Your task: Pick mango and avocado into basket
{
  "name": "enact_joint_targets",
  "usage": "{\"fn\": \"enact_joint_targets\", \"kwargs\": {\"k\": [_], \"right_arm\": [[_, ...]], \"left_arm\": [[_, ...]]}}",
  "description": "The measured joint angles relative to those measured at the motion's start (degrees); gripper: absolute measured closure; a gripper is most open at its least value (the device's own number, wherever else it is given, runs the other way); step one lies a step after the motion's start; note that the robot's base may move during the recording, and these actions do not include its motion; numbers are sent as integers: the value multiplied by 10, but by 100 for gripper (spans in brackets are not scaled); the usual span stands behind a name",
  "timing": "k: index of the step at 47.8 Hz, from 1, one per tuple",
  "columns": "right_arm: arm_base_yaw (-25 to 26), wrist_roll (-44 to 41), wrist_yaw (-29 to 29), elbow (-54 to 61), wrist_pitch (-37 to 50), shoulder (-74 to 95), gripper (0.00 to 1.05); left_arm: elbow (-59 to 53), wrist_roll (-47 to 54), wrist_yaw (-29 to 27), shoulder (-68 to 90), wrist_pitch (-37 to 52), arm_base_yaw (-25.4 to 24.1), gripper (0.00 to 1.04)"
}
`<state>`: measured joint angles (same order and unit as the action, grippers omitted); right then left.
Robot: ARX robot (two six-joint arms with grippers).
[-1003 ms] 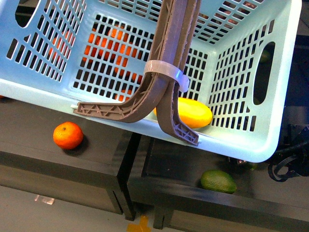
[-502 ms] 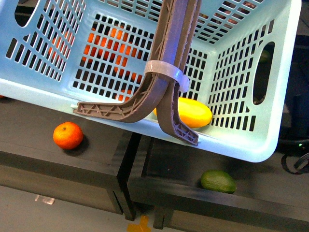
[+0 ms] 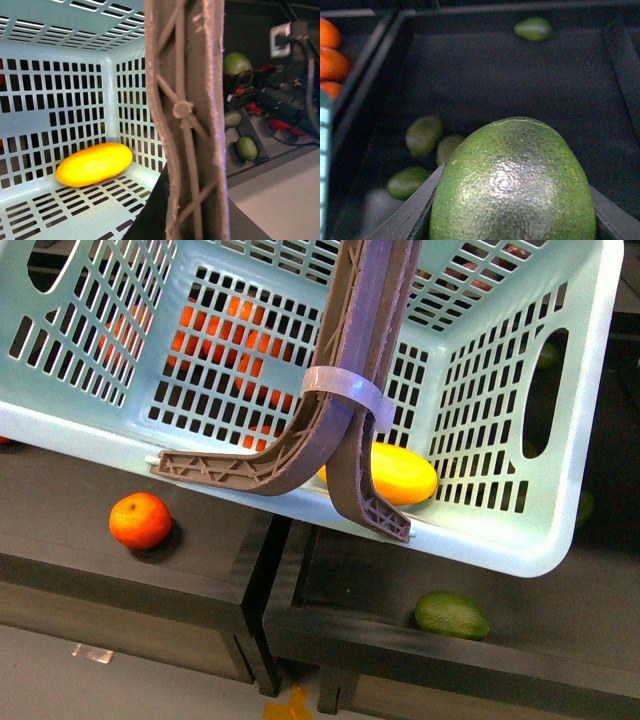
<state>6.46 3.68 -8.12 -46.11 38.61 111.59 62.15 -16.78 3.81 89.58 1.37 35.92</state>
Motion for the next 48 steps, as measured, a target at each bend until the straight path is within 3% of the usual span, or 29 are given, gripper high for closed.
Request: {"fn": "enact_joint_targets", "kwargs": {"k": [12,25,35,45,48], "right_arm": [[-106,26,20,13,-60,-191,48],[-232,26,84,-7,-86,-175,48],[-266,23,121,-21,-76,-149,48],[-263,20,146,-4,-33,-174,8],[-259,20,146,17,-29,-214,7]], "left_arm": [[0,0,0,0,0,0,98],[0,0,-1,0,0,0,98],[0,0,-12,0,0,-5,98],[0,2,-10,0,0,-4,98],[0,2,-5,0,-1,-3,98]]}}
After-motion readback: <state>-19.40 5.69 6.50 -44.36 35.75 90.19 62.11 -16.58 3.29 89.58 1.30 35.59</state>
